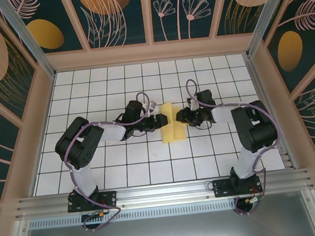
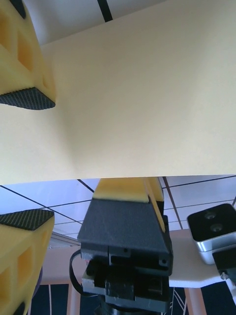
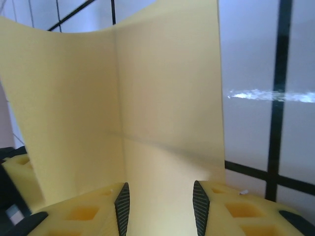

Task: Fold a paper plane with a square sheet of paper (fold left side to right side)
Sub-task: First fold in half a square sheet of paper at the center of the table.

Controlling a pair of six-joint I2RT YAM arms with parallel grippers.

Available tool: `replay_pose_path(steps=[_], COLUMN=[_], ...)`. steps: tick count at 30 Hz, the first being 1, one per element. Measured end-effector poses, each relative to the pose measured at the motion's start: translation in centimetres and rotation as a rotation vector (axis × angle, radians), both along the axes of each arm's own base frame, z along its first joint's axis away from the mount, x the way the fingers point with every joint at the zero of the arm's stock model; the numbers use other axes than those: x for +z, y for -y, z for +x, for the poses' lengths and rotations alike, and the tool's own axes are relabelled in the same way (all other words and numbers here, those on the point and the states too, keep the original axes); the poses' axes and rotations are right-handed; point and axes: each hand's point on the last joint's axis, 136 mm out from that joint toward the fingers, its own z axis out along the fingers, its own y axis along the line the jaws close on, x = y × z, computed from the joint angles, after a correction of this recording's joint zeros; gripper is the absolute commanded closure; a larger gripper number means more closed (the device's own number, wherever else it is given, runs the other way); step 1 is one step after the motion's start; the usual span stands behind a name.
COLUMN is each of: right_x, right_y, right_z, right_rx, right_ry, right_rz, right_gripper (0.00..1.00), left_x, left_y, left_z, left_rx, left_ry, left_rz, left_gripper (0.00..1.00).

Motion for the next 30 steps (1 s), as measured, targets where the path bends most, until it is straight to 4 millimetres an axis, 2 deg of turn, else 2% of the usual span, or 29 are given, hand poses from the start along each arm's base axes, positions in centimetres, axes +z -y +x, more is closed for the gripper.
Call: replay_pose_path(steps=[3,8,18,21,27,30], right_x=[1.6,4.0,4.1,3.5,2.9,2.8], right_y=[0.2,-0.5,-2.9,-3.4,-3.5,-3.4], right_z=[0.4,0.3,-0.9,-1.2,-1.4,-1.3], right_rx=[-0.005,0.007,0.052,0.061,0.061,0.064], right_ry=[0.028,0.068,0.031,0.012,-0.010,-0.005], right_rz=[0.033,0.112,0.187,0.190,0.186,0.172], right_gripper=[0.56,0.56,0.58,0.63,0.99,1.00], left_x=[0.0,0.1,0.1,0.1,0.1,0.1], left_y=[0.0,0.1,0.1,0.1,0.1,0.1], left_z=[0.0,0.1,0.1,0.1,0.1,0.3], left_rx=[0.001,0.001,0.001,0.000,0.002,0.007], left_ry=[-0.002,0.002,0.001,0.001,0.002,0.003], left_rz=[0.000,-0.003,-0.003,-0.003,-0.002,0.002], left_gripper=[0.42,0.42,0.43,0.43,0.42,0.41])
